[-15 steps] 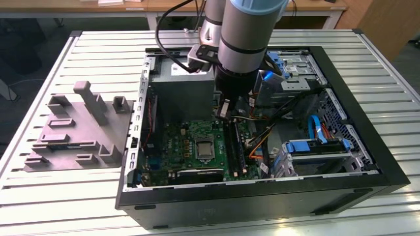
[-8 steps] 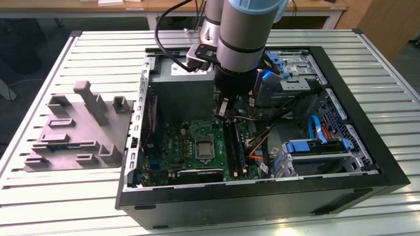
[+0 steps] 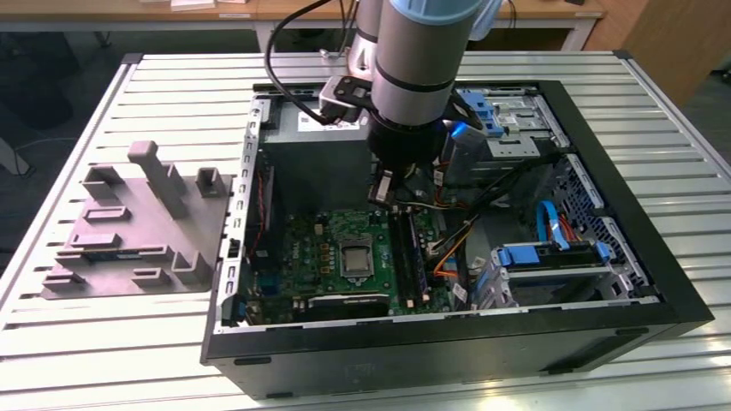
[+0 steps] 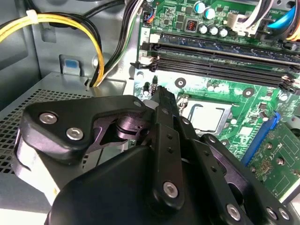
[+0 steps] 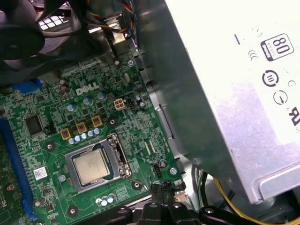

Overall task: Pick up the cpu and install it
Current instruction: 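Install the first cpu locking lever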

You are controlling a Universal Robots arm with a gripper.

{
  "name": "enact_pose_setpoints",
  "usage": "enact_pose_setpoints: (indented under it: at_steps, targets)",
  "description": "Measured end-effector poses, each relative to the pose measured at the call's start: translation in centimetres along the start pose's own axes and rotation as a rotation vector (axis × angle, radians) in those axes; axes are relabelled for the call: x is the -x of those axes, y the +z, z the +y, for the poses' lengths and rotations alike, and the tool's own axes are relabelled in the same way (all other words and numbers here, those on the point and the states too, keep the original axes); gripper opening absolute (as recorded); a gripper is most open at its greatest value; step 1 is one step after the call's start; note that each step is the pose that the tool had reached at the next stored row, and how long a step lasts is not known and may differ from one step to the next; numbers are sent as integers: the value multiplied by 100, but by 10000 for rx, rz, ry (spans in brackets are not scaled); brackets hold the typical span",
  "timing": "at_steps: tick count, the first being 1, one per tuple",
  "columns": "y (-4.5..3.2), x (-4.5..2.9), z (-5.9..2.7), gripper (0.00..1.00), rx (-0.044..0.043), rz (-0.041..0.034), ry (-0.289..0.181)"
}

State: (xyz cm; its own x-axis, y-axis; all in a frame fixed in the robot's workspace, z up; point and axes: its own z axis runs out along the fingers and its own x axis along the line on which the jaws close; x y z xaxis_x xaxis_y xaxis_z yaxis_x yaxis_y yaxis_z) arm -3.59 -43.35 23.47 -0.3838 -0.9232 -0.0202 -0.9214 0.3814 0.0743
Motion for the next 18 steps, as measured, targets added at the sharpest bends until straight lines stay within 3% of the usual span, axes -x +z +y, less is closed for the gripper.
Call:
enact_pose_setpoints:
  at_steps: [4, 18]
  targets:
    - [-1, -6, 1, 11, -60, 148, -26]
    - [-3, -102, 1, 11, -62, 168, -294]
